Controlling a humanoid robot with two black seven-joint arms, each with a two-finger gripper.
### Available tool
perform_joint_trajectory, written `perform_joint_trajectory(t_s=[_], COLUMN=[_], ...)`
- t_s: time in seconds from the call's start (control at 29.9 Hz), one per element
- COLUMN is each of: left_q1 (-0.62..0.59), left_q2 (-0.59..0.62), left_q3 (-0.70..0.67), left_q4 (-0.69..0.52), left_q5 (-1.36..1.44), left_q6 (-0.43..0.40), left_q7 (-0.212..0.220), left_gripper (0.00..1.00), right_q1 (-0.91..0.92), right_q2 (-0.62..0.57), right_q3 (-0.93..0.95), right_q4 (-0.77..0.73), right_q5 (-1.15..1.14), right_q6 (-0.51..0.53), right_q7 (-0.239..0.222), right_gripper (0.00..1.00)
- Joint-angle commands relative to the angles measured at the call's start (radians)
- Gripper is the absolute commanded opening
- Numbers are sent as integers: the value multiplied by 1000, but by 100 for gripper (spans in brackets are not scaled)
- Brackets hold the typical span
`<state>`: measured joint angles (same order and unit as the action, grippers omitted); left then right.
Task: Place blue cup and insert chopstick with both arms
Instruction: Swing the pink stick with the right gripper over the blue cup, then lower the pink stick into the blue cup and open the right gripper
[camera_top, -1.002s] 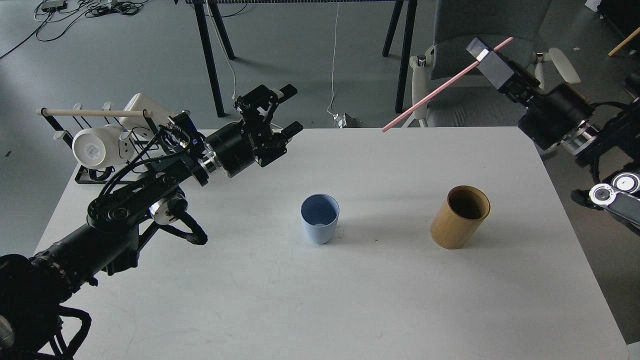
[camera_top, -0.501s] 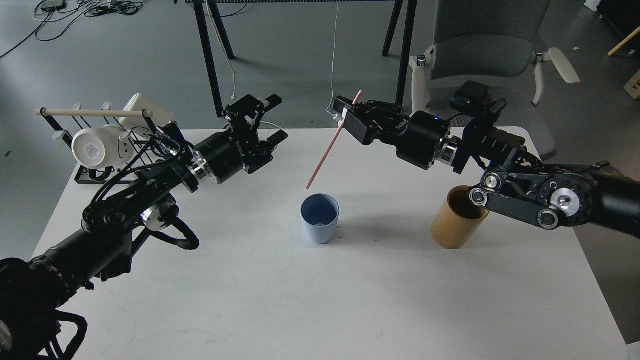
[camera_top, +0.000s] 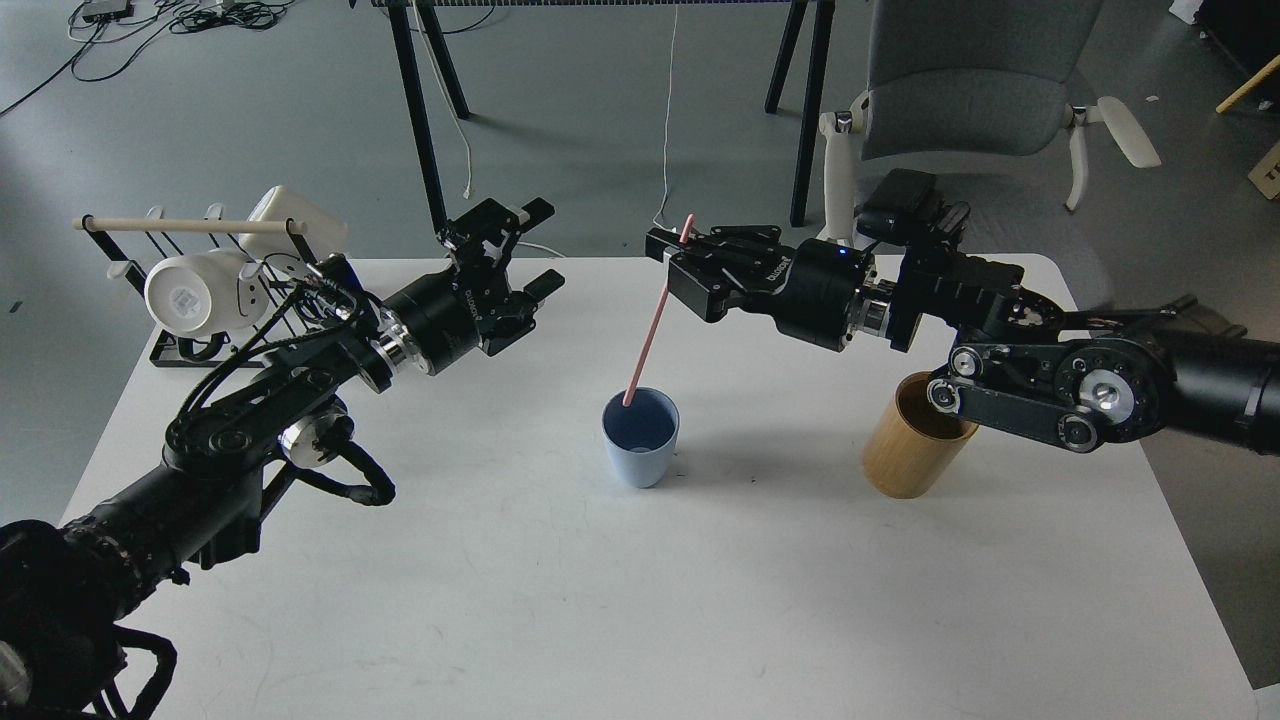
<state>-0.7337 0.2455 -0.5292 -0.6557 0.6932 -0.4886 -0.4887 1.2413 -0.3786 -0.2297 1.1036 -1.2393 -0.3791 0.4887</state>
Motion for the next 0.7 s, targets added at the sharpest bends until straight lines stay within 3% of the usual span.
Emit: perform_joint_trajectory(t_s=[0.0, 0.43, 0.53, 0.57, 0.6, 0.67], left_q1=[2, 4, 4, 4, 4, 4], left_q2=[-2, 1, 1, 1, 1, 1], left_q3=[0, 0, 0, 0, 0, 0], left_q4=[1, 1, 1, 1, 1, 1], left_q5=[0, -1, 0, 0, 0, -1], left_q6=[0, 0, 0, 0, 0, 0], left_q7=[0, 0, 0, 0, 0, 0], left_gripper=[94, 94, 95, 95, 95, 95], right_q1=[10, 12, 4, 3, 3, 0], right_q2=[9, 53, 66, 70, 73, 76], right_q3=[-7, -63, -68, -66, -68, -66], right_q4=[-2, -47, -62, -62, -62, -62], right_q5=[0, -26, -28, -28, -28, -25], right_q6=[2, 3, 3, 3, 5, 3], right_q7=[0, 0, 0, 0, 0, 0], right_gripper=[0, 1, 5, 8, 17, 47])
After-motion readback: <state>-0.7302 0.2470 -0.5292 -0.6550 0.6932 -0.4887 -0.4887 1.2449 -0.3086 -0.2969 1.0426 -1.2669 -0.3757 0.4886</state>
